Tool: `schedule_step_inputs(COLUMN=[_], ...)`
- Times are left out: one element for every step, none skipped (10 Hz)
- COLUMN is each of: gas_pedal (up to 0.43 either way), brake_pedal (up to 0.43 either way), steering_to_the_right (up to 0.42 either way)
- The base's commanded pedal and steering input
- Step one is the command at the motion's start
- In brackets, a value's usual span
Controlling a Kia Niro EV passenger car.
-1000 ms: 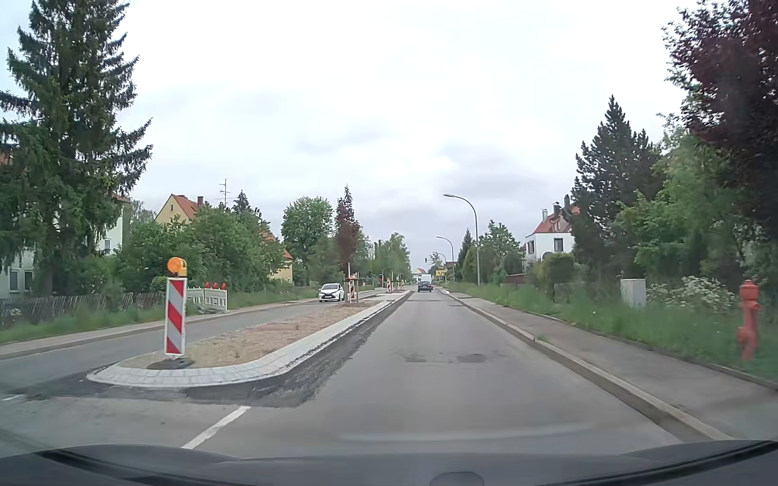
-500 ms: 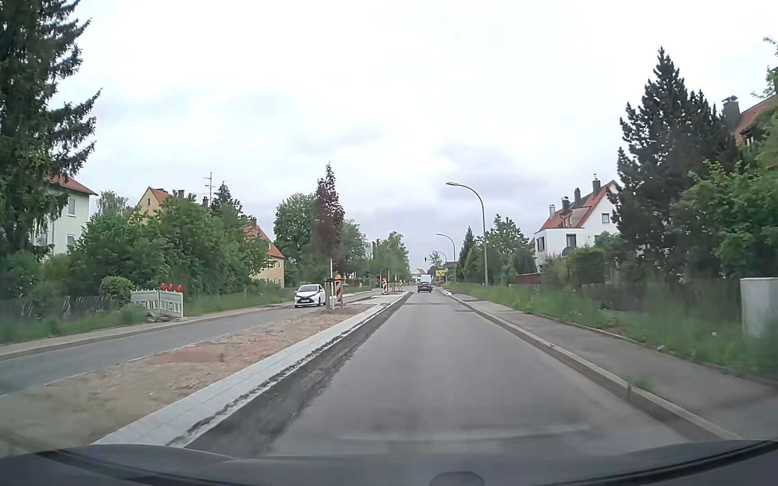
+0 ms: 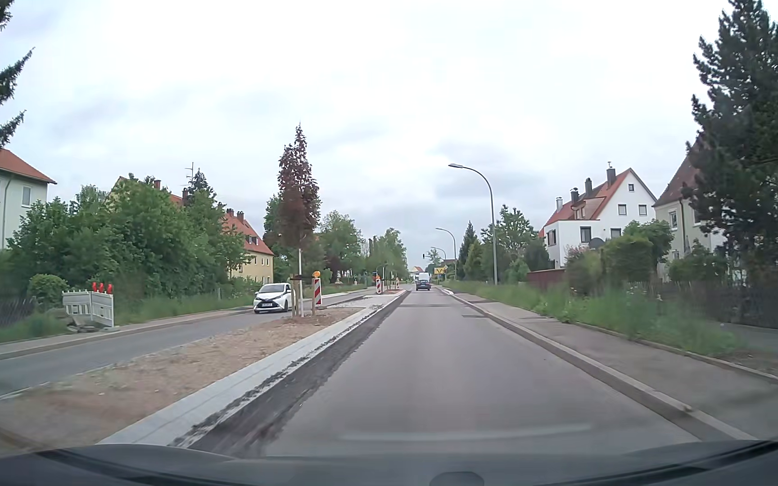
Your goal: Follow the waypoints while adhering to traffic rules and regulations
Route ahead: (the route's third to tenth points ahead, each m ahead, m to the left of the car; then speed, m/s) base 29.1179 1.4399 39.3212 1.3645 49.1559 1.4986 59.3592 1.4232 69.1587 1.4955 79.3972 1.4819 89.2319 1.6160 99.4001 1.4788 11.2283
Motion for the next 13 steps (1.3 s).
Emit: schedule_step_inputs(gas_pedal=[0.189,0.177,0.177,0.177,0.177,0.169,0.169,0.138,0.138,0.138,0.138,0.13,0.13], brake_pedal=[0.0,0.0,0.0,0.0,0.0,0.0,0.0,0.0,0.0,0.0,0.0,0.0,0.0], steering_to_the_right=[0.004,0.004,0.004,0.004,0.004,0.004,0.004,0.004,0.003,0.003,0.003,0.003,0.003])
